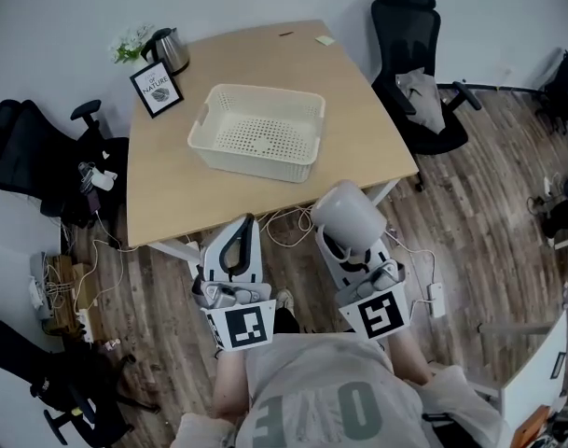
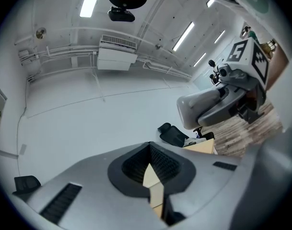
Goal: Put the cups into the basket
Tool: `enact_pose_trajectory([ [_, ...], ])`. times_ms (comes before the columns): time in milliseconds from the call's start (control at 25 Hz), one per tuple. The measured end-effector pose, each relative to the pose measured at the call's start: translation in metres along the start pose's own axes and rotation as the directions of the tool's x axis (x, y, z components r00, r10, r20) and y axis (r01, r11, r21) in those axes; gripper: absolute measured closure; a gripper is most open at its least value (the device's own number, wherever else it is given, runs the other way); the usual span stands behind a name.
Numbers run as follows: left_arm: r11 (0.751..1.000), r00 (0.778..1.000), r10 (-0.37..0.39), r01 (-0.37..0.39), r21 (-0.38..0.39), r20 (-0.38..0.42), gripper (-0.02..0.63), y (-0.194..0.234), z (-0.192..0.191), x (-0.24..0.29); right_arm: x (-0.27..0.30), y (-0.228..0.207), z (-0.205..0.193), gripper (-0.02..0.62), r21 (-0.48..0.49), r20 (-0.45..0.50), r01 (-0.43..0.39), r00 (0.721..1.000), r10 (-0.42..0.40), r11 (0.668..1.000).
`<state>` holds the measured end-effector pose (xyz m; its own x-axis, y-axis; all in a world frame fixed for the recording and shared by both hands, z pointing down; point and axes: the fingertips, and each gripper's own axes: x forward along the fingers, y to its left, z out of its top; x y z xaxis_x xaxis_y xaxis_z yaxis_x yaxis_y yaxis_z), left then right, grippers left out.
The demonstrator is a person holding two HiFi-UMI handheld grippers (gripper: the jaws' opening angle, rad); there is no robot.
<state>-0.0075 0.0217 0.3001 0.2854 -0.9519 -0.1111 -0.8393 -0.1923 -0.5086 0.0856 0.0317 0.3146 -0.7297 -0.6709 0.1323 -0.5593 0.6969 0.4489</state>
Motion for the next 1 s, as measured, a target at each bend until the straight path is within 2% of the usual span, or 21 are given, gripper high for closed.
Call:
enact_pose_trajectory([
  [320,0.999,0.999,-0.037,0.037,0.002,0.031,0.6,0.071,-0.044,0.047,0.092,-0.021,0.01,0.557,0.005,-0.016,0.056,0.998,-0.055,0.998],
  [520,0.996,0.996,-0.085,0.084,-0.013,-0.023,0.6,0.083,-0.07,0.075,0.118,-0.035,0.001,0.557,0.017,-0.059,0.079,0.995,-0.078,0.997],
  [600,0.995,0.995,-0.098,0.098,-0.014,-0.015,0.6,0.081,-0.072,0.082,0.125,-0.042,-0.002,0.557,0.034,-0.054,0.085,0.995,-0.083,0.996],
  [760,0.997,0.997,-0.064,0.065,-0.032,0.036,0.6,0.08,-0.071,0.089,0.144,-0.059,-0.006,0.557,0.092,-0.006,0.084,0.996,-0.084,0.992],
  [1000,1.0,0.999,0.004,-0.005,-0.021,-0.043,0.6,0.103,-0.093,0.121,0.186,-0.091,-0.01,0.558,0.096,0.045,0.032,0.998,-0.036,0.995],
])
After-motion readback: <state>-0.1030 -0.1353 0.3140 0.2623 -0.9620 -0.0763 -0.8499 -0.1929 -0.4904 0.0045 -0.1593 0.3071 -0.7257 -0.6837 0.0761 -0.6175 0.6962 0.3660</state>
